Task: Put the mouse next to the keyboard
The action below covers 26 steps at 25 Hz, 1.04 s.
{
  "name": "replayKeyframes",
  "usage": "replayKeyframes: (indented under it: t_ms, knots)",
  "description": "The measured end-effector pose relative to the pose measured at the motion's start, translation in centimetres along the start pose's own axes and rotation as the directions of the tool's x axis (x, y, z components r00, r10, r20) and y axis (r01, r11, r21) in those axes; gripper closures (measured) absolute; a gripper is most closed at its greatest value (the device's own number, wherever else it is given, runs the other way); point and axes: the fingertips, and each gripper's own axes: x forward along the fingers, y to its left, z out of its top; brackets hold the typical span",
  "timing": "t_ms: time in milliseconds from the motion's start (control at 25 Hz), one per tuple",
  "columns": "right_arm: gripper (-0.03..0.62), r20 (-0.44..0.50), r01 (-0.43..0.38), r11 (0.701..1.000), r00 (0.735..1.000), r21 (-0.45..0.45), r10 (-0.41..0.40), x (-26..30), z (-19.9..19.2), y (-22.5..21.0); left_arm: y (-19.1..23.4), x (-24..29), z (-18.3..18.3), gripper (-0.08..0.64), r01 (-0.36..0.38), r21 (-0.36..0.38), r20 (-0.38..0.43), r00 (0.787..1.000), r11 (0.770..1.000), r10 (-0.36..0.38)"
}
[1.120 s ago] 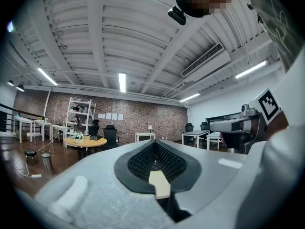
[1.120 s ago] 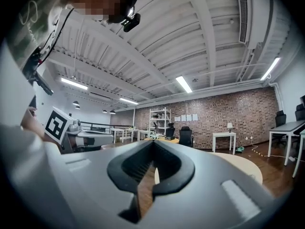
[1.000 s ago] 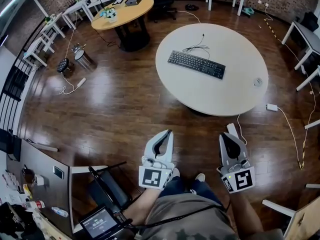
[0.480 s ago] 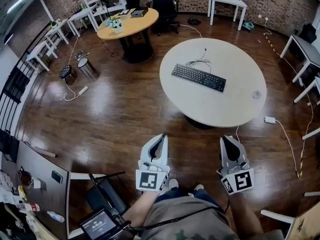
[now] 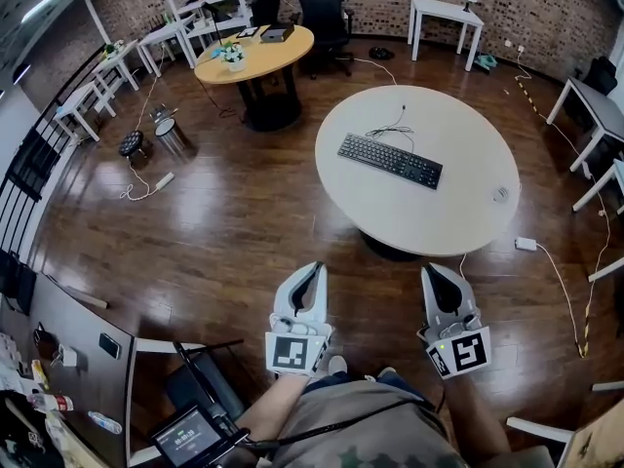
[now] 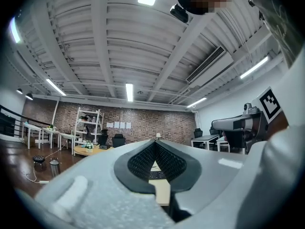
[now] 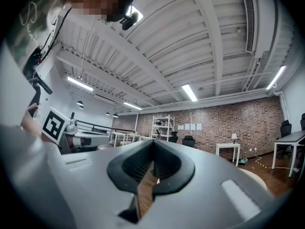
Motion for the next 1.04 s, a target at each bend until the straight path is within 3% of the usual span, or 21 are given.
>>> replayKeyframes:
  t_ms: [640,1040]
  knots:
    - [0.588,0.0,-0.046,0.999,0.999,0.002,0.046,0.0,-0.2,1.6,0.9,-1.4,-0.3,0.56,-0.03,0.03,-0.004,1.0,0.999,0.03]
    - [0.588,-0.002,-0.073,0.997,0.997,0.01,0.073,-0.4,-0.4,3.4,1.1,-2.3,0.3,0.559,-0.041,0.011,0.007,0.999,0.999,0.041]
